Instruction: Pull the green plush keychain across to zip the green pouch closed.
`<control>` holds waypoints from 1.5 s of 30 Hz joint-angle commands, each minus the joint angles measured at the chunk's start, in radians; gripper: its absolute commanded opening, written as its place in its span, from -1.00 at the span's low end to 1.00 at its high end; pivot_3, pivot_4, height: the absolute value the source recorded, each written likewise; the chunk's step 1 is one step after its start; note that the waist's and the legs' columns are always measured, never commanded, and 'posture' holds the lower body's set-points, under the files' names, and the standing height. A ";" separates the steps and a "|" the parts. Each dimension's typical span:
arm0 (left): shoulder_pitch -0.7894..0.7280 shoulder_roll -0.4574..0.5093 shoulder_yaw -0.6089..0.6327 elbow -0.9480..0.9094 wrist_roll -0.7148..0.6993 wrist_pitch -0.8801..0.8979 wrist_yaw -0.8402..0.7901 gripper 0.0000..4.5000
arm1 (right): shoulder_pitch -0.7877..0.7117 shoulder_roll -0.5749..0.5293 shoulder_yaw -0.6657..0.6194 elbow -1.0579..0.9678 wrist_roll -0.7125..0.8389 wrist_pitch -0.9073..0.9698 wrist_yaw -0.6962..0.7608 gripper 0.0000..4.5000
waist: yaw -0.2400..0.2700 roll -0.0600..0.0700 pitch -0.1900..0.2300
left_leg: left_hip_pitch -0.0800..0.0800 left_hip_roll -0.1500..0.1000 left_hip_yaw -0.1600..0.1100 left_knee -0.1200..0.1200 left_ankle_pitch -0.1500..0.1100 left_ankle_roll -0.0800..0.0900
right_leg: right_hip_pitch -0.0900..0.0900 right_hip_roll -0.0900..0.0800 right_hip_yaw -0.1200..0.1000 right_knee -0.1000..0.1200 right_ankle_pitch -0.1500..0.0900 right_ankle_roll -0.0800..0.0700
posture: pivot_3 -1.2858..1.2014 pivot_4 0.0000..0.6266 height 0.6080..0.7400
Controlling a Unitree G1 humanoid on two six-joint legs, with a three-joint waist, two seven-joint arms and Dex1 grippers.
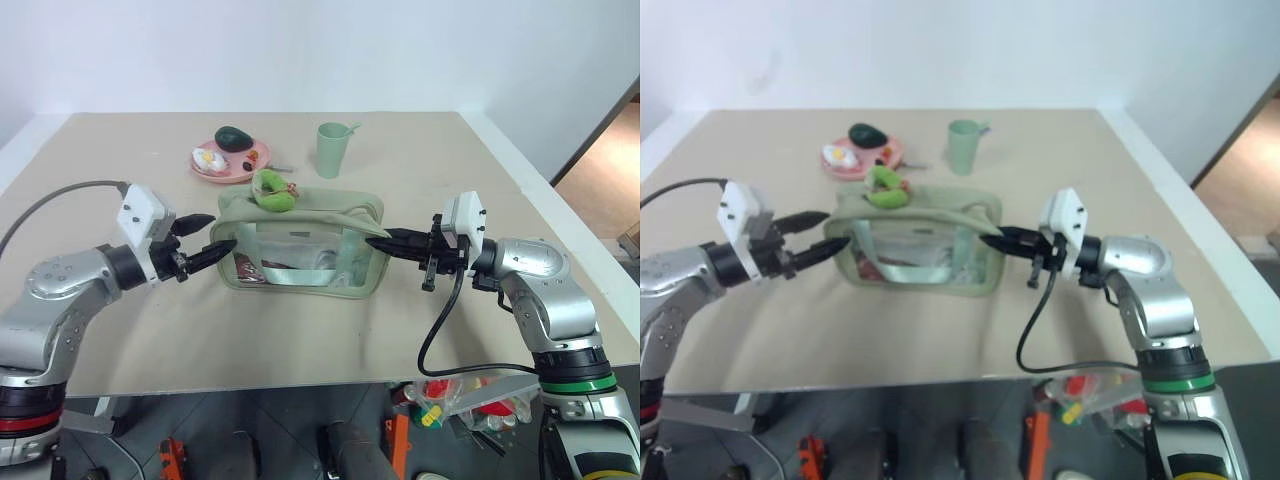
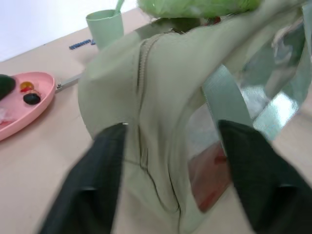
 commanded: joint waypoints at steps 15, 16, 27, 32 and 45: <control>-0.030 -0.075 -0.025 -0.089 -0.052 0.032 0.043 -1.00 | -0.227 -0.066 -0.005 -0.204 0.147 0.277 0.001 0.99 | 0.000 0.001 0.000 | -0.001 -0.001 -0.001 0.000 0.000 0.000 | 0.000 -0.001 0.000 0.000 0.001 0.002 | 0.03 -0.52 1.00; -0.029 -0.080 -0.025 -0.097 -0.057 0.039 0.048 -1.00 | -0.253 -0.043 0.009 -0.209 0.151 0.289 -0.012 0.99 | 0.000 0.000 0.000 | -0.001 -0.001 -0.002 0.000 0.000 0.000 | 0.000 -0.001 -0.001 0.000 0.001 0.002 | 0.03 -0.52 1.00; 0.020 -0.095 -0.030 -0.131 -0.053 0.042 0.086 -1.00 | -0.480 0.180 0.165 0.115 -0.072 0.119 -0.087 0.99 | 0.002 0.000 0.000 | -0.003 -0.002 -0.002 0.000 0.000 0.000 | -0.001 -0.002 -0.001 0.000 0.001 0.004 | 0.03 -0.52 1.00; 0.017 -0.104 -0.037 -0.131 -0.039 0.040 0.103 -1.00 | -0.476 0.198 0.191 0.181 -0.123 0.062 -0.062 0.76 | 0.002 0.001 0.000 | -0.003 -0.002 -0.001 -0.001 0.000 0.000 | -0.001 -0.002 -0.001 0.000 0.001 0.004 | 0.03 -0.52 1.00; 0.005 -0.118 -0.065 -0.113 -0.017 0.025 0.107 -1.00 | -0.436 0.227 0.202 0.187 -0.146 0.081 -0.038 -0.97 | 0.001 0.001 0.000 | -0.002 -0.001 -0.002 -0.001 0.000 0.000 | -0.001 -0.002 -0.002 0.000 0.001 0.004 | 0.03 -0.52 1.00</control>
